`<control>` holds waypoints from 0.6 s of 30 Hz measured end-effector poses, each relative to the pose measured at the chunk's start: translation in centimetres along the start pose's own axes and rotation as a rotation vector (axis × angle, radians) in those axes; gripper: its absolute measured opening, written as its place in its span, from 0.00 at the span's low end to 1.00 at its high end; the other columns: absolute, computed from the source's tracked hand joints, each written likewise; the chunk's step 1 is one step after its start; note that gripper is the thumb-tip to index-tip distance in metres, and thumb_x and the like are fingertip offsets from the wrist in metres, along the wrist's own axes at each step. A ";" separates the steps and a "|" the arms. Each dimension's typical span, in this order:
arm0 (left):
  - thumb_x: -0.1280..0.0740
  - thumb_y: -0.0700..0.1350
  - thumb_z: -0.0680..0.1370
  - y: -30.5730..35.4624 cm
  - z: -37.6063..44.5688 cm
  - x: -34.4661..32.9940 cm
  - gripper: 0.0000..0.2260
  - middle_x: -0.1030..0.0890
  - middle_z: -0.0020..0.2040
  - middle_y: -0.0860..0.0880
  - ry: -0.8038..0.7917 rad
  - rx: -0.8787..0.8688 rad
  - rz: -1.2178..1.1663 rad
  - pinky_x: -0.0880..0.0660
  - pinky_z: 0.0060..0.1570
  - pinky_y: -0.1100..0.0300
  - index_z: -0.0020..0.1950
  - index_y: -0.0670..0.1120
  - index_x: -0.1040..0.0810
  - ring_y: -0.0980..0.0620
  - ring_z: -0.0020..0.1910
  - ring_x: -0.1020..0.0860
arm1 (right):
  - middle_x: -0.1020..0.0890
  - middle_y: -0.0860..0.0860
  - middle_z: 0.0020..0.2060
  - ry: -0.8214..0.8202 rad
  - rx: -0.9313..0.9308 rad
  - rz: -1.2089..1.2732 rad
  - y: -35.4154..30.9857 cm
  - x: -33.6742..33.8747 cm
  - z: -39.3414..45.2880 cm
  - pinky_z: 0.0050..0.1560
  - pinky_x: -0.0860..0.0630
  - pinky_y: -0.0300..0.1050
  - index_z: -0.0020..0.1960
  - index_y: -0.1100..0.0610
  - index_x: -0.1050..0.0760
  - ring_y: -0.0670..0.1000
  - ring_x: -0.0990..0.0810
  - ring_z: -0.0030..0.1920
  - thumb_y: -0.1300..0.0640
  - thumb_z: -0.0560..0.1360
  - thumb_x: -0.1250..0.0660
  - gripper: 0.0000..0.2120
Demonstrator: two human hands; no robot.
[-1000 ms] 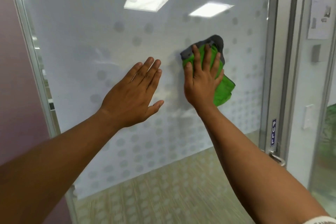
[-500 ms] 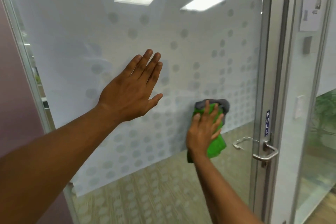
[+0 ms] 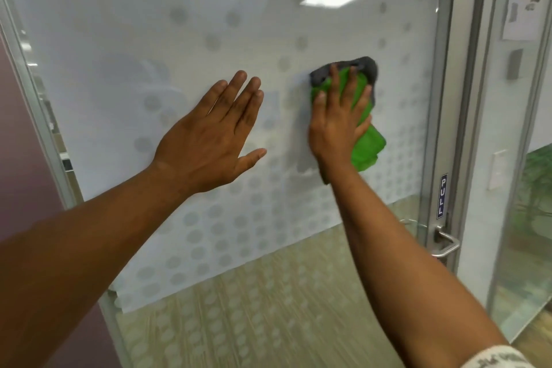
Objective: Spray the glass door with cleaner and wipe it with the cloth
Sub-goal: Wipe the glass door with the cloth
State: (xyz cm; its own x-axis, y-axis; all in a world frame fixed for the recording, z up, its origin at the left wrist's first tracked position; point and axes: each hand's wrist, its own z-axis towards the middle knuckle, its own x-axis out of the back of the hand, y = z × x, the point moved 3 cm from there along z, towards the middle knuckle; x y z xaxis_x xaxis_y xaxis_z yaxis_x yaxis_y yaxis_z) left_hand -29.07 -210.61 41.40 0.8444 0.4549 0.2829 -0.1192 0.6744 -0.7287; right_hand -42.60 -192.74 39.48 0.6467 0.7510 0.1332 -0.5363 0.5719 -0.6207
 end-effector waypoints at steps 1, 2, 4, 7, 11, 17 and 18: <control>0.63 0.64 0.82 0.0 0.0 0.0 0.39 0.55 0.83 0.35 -0.002 -0.004 0.002 0.52 0.81 0.44 0.81 0.35 0.61 0.36 0.82 0.56 | 0.50 0.45 0.81 0.008 -0.074 0.009 1.6 0.2 0.8 0.73 0.55 0.69 0.79 0.39 0.49 0.58 0.56 0.80 0.43 0.83 0.52 0.25; 0.63 0.64 0.83 0.1 0.0 0.1 0.39 0.55 0.83 0.35 -0.007 -0.007 0.006 0.51 0.81 0.44 0.81 0.35 0.61 0.36 0.82 0.56 | 0.50 0.45 0.81 0.013 -0.159 0.020 3.3 0.4 1.3 0.74 0.55 0.69 0.79 0.40 0.49 0.57 0.56 0.80 0.44 0.83 0.52 0.25; 0.64 0.64 0.82 0.1 -0.1 0.1 0.38 0.56 0.82 0.35 -0.017 -0.012 0.023 0.52 0.81 0.44 0.81 0.35 0.62 0.36 0.82 0.56 | 0.50 0.44 0.81 0.021 -0.333 0.068 7.1 0.6 0.7 0.75 0.56 0.67 0.80 0.40 0.50 0.56 0.56 0.80 0.44 0.83 0.53 0.25; 0.65 0.64 0.82 0.1 -0.1 0.0 0.38 0.56 0.82 0.35 -0.029 -0.013 0.041 0.52 0.81 0.44 0.81 0.35 0.63 0.36 0.82 0.57 | 0.51 0.43 0.81 0.037 -0.527 0.117 12.2 0.3 -3.2 0.75 0.57 0.66 0.80 0.39 0.50 0.55 0.57 0.80 0.44 0.84 0.54 0.24; 0.62 0.63 0.83 -0.1 -0.2 0.2 0.37 0.55 0.83 0.36 -0.017 -0.029 0.005 0.51 0.81 0.44 0.81 0.36 0.60 0.38 0.83 0.54 | 0.51 0.41 0.80 0.051 -0.710 0.110 14.3 -0.8 -9.8 0.75 0.55 0.63 0.80 0.39 0.50 0.56 0.54 0.80 0.44 0.84 0.55 0.24; 0.56 0.61 0.84 1.6 -2.6 0.1 0.36 0.52 0.83 0.36 -0.021 -0.060 -0.090 0.48 0.81 0.44 0.82 0.35 0.55 0.38 0.83 0.51 | 0.53 0.44 0.81 0.000 -0.681 0.149 11.1 -2.6 -17.1 0.75 0.56 0.66 0.80 0.40 0.52 0.57 0.57 0.80 0.38 0.81 0.56 0.27; 0.55 0.61 0.84 1.9 -3.4 0.1 0.36 0.51 0.83 0.36 -0.024 -0.068 -0.093 0.47 0.81 0.44 0.82 0.35 0.55 0.38 0.83 0.51 | 0.52 0.44 0.81 -0.003 -0.651 0.165 10.2 -2.8 -18.1 0.75 0.57 0.66 0.80 0.40 0.50 0.57 0.57 0.80 0.39 0.81 0.56 0.28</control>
State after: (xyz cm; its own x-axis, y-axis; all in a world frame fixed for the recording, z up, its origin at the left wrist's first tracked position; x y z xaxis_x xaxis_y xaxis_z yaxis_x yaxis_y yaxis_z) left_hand -27.42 -211.28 37.90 0.8375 0.4067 0.3650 -0.0050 0.6736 -0.7391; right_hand -40.07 -195.04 18.80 0.5821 0.8131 -0.0022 -0.1915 0.1344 -0.9722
